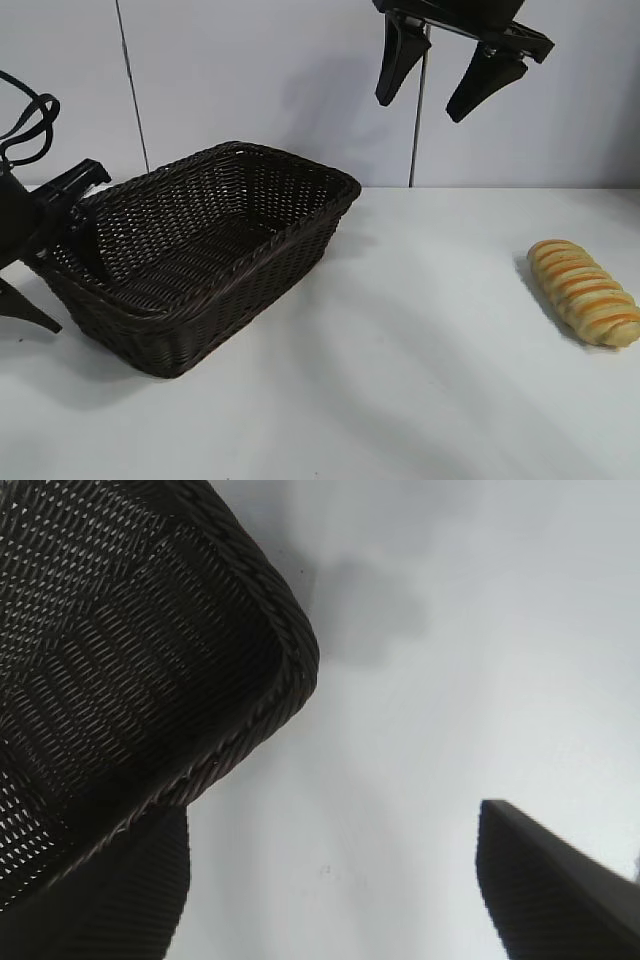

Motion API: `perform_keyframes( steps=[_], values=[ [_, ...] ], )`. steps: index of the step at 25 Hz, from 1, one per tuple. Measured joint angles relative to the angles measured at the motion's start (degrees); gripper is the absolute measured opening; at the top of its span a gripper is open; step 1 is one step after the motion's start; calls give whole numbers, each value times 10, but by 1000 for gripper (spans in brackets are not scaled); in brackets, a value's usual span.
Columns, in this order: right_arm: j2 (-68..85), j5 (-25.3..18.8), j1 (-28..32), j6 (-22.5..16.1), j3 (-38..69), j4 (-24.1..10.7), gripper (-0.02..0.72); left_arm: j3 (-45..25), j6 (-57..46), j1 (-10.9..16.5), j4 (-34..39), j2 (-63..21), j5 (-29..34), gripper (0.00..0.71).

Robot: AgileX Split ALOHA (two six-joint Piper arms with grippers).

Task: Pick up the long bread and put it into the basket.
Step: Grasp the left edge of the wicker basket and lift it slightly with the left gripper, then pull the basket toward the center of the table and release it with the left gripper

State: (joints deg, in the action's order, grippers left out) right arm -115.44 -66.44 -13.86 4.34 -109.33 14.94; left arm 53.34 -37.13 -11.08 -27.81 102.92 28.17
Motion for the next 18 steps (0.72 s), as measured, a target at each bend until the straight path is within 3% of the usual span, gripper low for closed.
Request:
perform_keyframes(
  steps=[8,18],
  values=[
    [0,0,0,0,0,0,570,22,14,0,2,2,34,106],
    [0,0,0,0,0,0,570,137,49,0,12,5,146,106]
  ],
)
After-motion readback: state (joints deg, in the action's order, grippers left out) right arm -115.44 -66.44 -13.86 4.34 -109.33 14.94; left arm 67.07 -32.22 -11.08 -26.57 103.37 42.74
